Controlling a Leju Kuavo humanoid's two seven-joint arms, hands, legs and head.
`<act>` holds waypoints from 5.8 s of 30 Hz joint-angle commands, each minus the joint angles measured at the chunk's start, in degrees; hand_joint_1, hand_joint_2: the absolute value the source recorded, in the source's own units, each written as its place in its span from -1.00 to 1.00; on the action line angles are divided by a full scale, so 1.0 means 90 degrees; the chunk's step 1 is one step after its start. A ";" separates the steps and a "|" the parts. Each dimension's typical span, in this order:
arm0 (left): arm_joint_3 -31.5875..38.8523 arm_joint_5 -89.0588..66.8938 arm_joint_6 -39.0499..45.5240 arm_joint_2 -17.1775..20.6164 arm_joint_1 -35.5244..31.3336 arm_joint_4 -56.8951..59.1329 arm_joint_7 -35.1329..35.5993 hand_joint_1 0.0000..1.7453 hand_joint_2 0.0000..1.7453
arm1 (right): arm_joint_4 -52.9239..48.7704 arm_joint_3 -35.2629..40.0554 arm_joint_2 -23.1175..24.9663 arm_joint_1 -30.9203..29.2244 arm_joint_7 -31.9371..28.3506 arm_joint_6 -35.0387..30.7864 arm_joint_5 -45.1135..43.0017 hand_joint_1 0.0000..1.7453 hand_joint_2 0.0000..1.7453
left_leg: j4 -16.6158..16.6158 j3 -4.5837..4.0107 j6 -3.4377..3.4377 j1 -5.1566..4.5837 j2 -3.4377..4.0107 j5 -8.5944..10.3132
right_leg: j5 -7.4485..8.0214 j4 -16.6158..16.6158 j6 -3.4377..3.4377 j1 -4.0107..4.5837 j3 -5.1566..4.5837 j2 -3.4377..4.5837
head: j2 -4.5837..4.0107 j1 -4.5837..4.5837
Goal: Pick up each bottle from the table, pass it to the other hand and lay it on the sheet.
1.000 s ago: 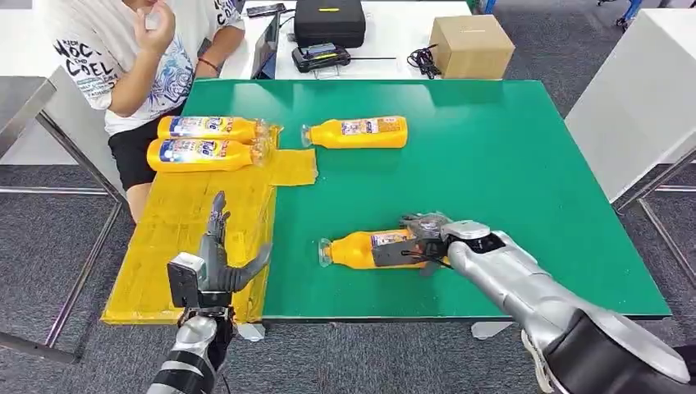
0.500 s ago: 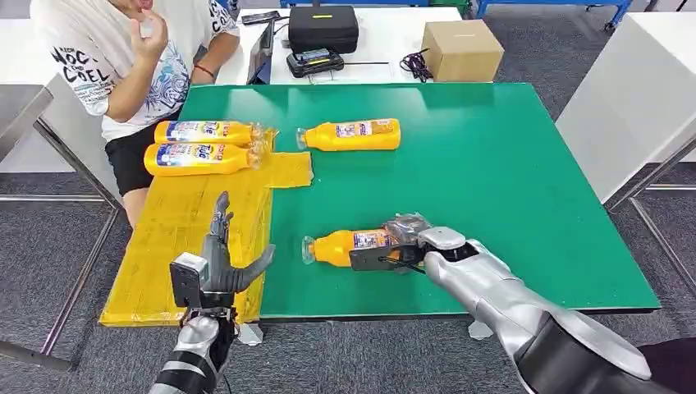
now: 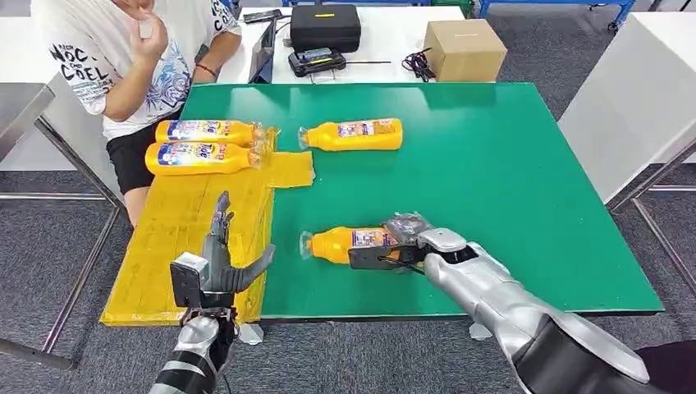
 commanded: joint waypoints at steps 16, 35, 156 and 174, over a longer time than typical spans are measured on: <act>-0.0005 0.0549 -0.0150 -0.0105 0.0855 -0.1274 0.0441 -1.00 1.00 | -0.7159 -0.6460 0.1542 0.4732 -0.3032 -0.3781 -0.1169 1.00 1.00 | 0.0001 -0.0120 -0.0005 0.0008 -0.0053 0.0005 | -0.0013 0.0008 -0.0007 0.0004 -0.0096 -0.0054 | 0.0000 -0.0005; -0.1446 0.2934 -0.2677 0.0328 0.1137 -0.1731 0.1815 -1.00 1.00 | -0.4880 -0.6146 0.1938 0.4973 -0.3626 -0.3165 -0.0795 1.00 1.00 | -0.0008 -0.0104 -0.0010 0.0013 -0.0025 -0.0005 | -0.0008 -0.0010 -0.0015 0.0012 -0.0085 -0.0030 | 0.0000 -0.0005; 0.1278 -0.7500 0.3172 0.0990 -0.1157 0.0228 0.1425 1.00 1.00 | -0.6840 -0.3861 0.1830 0.4759 -0.3672 -0.2248 -0.2858 -1.00 -1.00 | -0.0006 -0.0106 -0.0014 0.0018 -0.0026 0.0003 | -0.0010 -0.0002 -0.0018 0.0014 -0.0090 -0.0047 | 0.0000 0.0000; 0.0715 -0.7869 0.2396 0.1873 -0.2308 0.3548 0.2414 1.00 1.00 | -0.6585 -0.3821 0.1905 0.4730 -0.3457 -0.1846 -0.2869 -1.00 -1.00 | -0.0002 -0.0112 -0.0018 0.0022 -0.0019 0.0004 | -0.0009 0.0001 -0.0018 0.0017 -0.0096 -0.0033 | 0.0000 0.0000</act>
